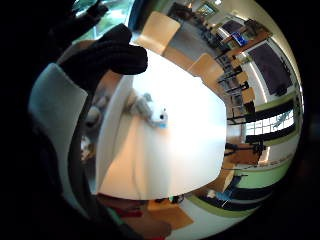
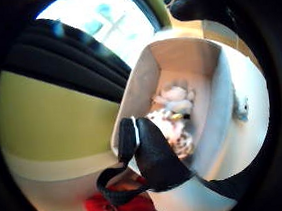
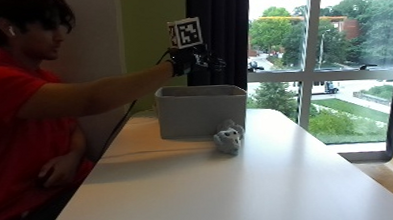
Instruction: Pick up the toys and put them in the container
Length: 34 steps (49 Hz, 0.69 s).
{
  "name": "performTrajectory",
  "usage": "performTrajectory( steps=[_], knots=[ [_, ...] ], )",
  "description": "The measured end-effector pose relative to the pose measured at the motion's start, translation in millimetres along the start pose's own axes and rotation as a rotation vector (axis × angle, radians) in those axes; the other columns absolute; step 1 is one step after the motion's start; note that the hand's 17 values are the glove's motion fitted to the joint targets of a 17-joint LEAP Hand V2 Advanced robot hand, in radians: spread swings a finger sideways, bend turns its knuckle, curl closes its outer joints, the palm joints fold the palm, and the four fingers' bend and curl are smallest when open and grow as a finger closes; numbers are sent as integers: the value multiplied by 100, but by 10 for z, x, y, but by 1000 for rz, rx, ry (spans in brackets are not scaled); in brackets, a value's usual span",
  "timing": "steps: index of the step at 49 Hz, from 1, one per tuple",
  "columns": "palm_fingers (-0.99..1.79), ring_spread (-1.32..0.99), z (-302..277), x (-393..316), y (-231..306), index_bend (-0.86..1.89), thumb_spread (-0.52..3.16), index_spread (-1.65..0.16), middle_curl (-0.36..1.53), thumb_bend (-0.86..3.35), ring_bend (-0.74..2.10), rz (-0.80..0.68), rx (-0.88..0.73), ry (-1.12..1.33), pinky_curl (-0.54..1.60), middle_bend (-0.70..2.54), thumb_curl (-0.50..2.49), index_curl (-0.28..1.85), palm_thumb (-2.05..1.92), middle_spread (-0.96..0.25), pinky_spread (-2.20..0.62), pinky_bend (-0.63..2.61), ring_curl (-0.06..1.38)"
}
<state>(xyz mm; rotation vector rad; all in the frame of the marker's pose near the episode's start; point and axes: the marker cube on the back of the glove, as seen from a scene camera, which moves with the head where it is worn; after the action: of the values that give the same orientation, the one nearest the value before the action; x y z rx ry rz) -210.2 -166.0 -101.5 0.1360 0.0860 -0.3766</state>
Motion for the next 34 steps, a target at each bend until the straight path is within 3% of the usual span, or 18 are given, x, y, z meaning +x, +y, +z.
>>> performTrajectory(
  steps=[13,24,34],
  knots=[
    [5,-16,40,729,480,24,114,-44,47,-7,57,83,43,-6,35,31,45,56,-8,-18,-2,98,24],
    [3,-13,310,1373,993,27,115,-44,44,-6,48,266,-60,84,33,27,37,55,-7,-15,2,91,22],
    [-1,-10,564,1759,1375,26,114,-43,42,-6,41,220,-92,94,32,22,32,53,-6,-14,4,89,21]
  ],
)
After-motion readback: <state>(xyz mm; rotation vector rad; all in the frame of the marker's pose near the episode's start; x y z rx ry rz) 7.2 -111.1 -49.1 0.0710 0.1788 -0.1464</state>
